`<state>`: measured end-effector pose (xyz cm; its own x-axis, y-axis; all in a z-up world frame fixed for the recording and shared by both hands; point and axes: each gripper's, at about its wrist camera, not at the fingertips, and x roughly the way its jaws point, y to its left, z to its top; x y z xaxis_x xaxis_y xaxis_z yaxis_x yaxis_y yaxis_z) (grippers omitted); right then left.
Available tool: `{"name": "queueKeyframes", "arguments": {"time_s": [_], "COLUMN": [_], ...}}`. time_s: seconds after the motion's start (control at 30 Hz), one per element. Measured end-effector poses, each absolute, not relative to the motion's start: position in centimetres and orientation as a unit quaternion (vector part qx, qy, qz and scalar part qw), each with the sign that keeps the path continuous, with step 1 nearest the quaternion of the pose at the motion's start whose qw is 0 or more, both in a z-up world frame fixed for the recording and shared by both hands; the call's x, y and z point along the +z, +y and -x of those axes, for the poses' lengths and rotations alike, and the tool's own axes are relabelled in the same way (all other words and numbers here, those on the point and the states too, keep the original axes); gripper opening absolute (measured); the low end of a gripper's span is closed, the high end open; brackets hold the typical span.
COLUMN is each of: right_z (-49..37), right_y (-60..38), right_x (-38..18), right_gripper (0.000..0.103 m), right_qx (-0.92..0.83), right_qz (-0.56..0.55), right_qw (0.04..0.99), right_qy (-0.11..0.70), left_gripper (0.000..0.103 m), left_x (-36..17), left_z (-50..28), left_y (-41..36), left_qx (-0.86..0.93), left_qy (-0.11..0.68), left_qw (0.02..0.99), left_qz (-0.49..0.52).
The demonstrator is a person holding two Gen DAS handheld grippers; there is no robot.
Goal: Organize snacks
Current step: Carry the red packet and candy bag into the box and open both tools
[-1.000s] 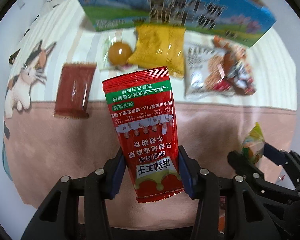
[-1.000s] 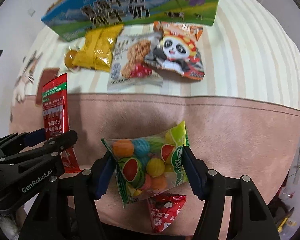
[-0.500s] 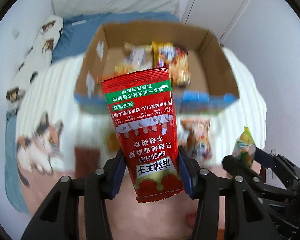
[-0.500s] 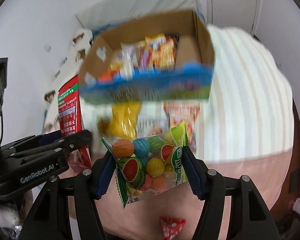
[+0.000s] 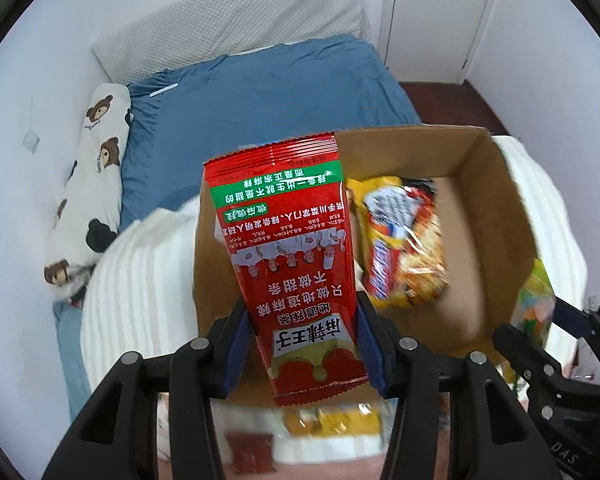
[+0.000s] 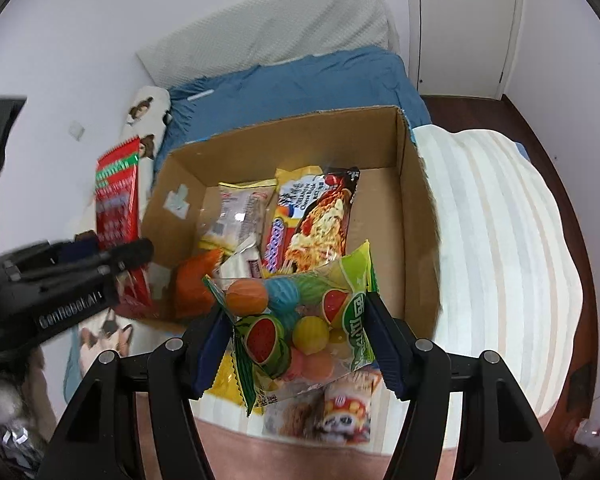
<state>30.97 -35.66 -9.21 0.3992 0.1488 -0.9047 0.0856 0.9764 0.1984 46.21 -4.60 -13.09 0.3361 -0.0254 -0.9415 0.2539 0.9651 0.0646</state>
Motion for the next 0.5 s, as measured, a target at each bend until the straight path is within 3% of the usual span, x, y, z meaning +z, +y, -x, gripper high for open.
{"name": "queueKeyframes", "arguments": {"time_s": [0.4, 0.5], "right_z": [-36.4, -36.6], "right_y": [-37.0, -37.1], "right_x": [-14.9, -16.5], "right_gripper": [0.067, 0.073], "right_qx": [-0.01, -0.005], "right_qz": [-0.106, -0.115], "right_qw": [0.792, 0.77], "right_qy": [0.602, 0.627], "left_gripper": [0.048, 0.05], "left_x": [-19.6, -20.6], "left_z": [-54.1, -54.9], "left_y": [-4.1, -3.4], "left_qx": [-0.055, -0.052], "left_qy": [0.596, 0.606], "left_qw": [0.787, 0.781], "left_qz": [-0.152, -0.14]}}
